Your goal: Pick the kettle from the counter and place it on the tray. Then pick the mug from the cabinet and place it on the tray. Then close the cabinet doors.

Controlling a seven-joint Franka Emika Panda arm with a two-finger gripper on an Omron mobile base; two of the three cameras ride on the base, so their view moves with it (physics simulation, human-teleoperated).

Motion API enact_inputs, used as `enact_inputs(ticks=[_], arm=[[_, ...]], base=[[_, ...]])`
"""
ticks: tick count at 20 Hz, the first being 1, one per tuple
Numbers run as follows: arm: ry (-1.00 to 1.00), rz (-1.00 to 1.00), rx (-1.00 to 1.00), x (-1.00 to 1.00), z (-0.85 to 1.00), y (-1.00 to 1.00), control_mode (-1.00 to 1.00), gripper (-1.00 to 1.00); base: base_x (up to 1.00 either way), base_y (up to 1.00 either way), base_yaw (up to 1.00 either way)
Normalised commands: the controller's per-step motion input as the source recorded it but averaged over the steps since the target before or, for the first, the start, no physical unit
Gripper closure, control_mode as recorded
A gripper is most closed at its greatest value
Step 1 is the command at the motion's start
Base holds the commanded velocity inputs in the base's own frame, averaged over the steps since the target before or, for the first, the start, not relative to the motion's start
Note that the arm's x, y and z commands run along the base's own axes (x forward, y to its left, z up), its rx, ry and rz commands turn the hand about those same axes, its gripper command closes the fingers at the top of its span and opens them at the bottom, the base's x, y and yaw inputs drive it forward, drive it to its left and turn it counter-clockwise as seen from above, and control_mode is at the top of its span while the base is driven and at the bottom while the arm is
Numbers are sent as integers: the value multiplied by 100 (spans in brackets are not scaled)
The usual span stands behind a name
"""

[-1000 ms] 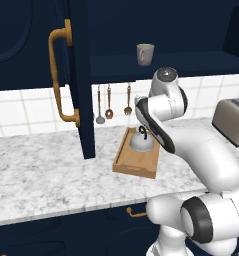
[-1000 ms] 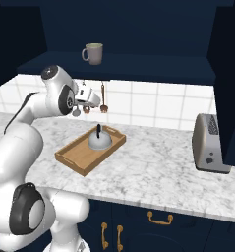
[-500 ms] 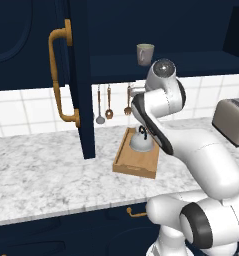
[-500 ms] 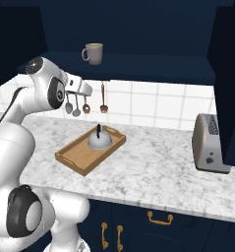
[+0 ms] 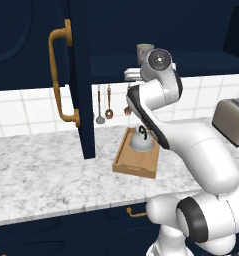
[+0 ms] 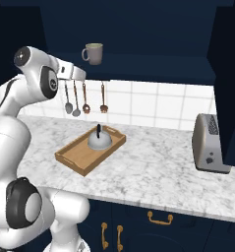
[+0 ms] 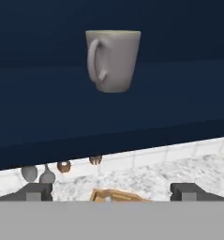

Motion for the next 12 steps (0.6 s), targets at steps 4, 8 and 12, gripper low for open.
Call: enact_inputs(ticks=[4, 8, 12], arm=[[-4, -4, 0, 8, 62, 0, -100, -100], [4, -6, 1, 23, 53, 1, -100, -100], [13, -3, 1, 33, 42, 3, -100, -100]], base=[[0, 0, 0], [0, 0, 0], [0, 0, 0]])
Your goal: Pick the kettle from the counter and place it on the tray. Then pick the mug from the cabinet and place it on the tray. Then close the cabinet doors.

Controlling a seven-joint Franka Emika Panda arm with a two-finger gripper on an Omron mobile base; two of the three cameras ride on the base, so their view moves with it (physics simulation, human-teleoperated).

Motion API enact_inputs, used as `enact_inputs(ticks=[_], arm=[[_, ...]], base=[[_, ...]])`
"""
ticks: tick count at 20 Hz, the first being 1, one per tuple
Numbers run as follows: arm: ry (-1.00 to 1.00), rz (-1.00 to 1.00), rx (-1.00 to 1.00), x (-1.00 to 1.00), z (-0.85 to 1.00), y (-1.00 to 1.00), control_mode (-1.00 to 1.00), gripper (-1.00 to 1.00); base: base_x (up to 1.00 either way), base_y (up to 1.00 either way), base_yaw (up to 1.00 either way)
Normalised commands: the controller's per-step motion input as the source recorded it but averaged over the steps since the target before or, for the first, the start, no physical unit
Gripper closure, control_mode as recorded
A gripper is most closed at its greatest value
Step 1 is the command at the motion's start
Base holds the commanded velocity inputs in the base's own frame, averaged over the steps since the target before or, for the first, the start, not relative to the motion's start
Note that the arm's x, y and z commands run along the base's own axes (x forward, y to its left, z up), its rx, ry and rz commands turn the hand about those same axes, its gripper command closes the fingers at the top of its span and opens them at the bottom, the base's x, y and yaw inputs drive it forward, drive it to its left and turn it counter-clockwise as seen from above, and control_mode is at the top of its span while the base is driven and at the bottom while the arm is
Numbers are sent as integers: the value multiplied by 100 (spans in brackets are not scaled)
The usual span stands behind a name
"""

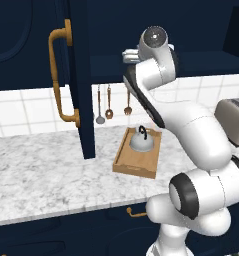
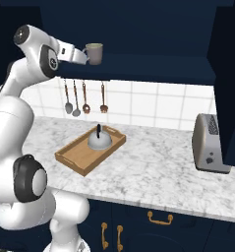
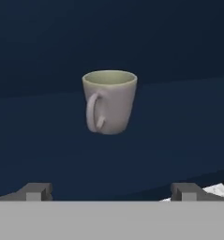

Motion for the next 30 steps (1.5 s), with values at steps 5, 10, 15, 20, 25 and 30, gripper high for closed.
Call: enact_inputs(ticks=[5, 10, 15, 20, 25, 30], arm=[[1, -2, 0, 36, 0, 0, -100, -100], [0, -5, 2, 28, -8, 6, -100, -100], [0, -16, 1, 39, -16, 1, -100, -100], [0, -13, 0, 45, -9, 0, -100, -100], [0, -2, 1, 28, -1, 0, -100, -100], [0, 0, 0, 28, -2, -13, -100, -100]], base=[[0, 0, 0], [0, 0, 0], [0, 0, 0], [0, 0, 0], [0, 0, 0], [0, 0, 0]])
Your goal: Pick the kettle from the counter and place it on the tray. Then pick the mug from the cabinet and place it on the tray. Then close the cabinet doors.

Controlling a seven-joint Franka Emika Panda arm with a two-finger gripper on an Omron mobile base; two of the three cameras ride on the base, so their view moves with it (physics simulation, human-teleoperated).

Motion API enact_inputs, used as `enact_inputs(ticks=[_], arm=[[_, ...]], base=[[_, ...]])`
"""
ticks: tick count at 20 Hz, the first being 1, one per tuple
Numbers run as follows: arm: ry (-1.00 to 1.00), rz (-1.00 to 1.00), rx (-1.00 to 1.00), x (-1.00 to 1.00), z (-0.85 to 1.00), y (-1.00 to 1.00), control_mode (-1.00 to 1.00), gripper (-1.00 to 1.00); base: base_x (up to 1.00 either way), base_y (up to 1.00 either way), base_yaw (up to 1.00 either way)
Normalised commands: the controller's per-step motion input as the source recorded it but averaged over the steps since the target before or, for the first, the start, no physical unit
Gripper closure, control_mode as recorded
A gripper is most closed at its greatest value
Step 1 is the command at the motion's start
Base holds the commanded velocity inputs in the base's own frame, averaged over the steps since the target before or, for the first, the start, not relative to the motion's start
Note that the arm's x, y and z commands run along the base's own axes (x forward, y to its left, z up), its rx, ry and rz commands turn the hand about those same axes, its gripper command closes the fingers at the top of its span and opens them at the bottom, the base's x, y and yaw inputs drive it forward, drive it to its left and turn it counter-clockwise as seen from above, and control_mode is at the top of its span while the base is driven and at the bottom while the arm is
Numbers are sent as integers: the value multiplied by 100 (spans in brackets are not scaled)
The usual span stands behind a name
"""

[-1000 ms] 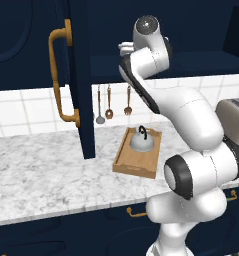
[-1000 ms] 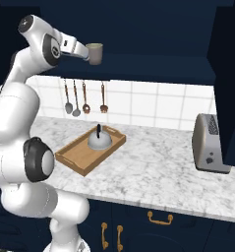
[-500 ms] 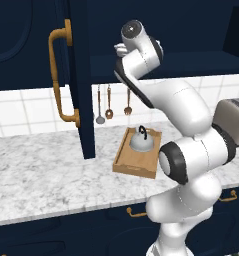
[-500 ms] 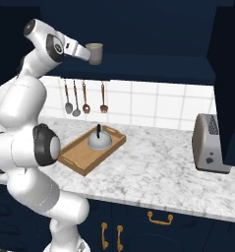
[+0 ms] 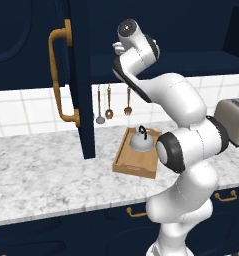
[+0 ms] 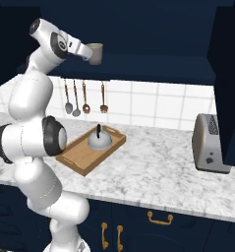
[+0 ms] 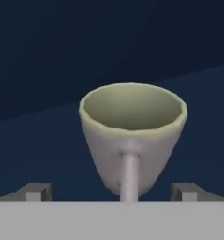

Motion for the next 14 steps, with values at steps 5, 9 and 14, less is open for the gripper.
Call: enact_inputs(ticks=[5, 9, 14], arm=[[0, 0, 0, 30, -8, -9, -100, -100], [0, -2, 0, 13, -10, -1, -100, -100], [0, -3, 0, 5, -5, -1, -100, 100]], base=[[0, 0, 0], [0, 0, 0], [0, 0, 0]])
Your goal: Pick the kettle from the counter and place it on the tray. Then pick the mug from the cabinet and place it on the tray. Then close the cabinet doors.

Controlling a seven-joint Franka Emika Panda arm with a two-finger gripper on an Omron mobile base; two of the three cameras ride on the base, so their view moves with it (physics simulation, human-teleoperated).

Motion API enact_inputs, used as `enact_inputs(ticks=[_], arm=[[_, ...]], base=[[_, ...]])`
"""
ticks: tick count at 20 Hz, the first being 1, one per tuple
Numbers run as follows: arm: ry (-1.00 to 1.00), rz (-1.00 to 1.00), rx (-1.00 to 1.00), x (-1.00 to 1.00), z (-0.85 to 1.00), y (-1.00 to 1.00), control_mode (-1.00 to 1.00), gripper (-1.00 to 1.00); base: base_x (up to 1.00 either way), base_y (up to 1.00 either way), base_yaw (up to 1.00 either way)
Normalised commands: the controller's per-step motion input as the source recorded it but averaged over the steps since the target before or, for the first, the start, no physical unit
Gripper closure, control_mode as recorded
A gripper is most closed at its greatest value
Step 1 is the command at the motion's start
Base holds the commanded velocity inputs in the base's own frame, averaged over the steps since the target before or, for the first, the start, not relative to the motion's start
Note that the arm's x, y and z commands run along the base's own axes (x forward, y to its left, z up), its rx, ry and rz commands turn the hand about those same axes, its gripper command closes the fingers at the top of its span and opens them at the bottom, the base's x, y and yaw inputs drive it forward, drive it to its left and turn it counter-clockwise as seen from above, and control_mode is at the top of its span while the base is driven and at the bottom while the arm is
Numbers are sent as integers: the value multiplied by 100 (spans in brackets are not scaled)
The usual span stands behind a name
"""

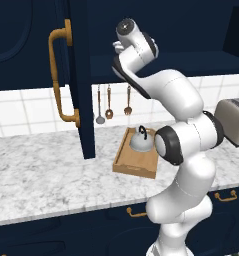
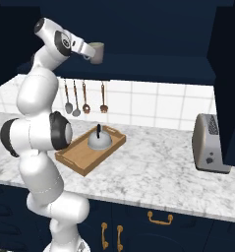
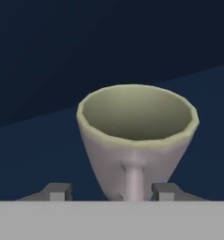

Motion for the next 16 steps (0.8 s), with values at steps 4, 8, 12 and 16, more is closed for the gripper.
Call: enact_inputs(ticks=[4, 8, 12, 16], arm=[[-1, -3, 0, 1, -14, -2, -100, 100], [-6, 0, 0, -3, -4, -1, -100, 100], [-2, 1, 6, -47, 0, -2, -100, 100], [0, 0, 9, -70, 0, 0, -100, 100]], base=[[0, 0, 0], [0, 0, 0], [0, 0, 0], [0, 0, 0]])
